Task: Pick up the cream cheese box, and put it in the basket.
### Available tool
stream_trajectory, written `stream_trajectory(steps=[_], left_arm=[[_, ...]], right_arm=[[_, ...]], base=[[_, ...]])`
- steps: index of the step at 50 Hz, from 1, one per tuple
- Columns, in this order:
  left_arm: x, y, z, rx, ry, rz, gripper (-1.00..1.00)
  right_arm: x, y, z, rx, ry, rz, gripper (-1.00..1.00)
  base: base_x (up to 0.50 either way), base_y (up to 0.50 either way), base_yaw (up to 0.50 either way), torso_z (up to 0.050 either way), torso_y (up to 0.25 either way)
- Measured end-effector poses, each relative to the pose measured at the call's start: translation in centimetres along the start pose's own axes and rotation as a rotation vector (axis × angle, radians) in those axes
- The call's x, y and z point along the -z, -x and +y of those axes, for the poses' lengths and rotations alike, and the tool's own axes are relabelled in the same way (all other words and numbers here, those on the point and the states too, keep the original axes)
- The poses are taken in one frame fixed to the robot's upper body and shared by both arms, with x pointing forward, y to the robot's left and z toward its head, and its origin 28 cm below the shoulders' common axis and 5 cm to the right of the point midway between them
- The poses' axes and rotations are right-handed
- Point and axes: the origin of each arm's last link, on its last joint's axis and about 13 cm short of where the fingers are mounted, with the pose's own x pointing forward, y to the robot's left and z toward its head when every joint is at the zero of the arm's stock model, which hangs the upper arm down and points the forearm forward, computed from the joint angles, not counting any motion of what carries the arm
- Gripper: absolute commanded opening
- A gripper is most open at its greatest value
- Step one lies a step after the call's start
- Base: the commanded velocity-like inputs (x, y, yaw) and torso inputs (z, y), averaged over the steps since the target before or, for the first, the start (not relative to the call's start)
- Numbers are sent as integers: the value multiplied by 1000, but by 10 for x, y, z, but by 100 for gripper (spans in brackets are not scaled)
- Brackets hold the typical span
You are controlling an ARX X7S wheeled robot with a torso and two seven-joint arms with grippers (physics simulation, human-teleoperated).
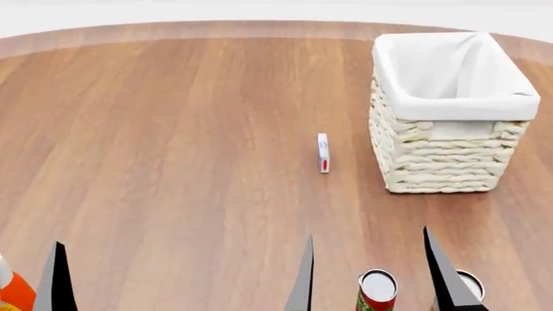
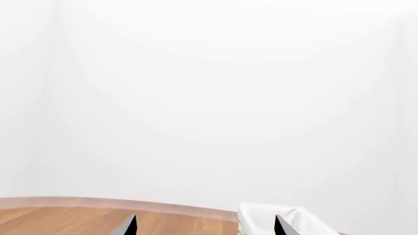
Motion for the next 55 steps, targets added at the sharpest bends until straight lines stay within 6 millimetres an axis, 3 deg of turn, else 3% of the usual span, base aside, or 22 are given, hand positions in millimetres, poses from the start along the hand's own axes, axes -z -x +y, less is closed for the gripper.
stream_trajectory(steps=[55], left_arm=[[0, 0, -1, 3, 3, 2, 100]], right_arm=[[2, 0, 1, -9, -7, 2, 100]], base=[[237, 1, 0, 0, 0]])
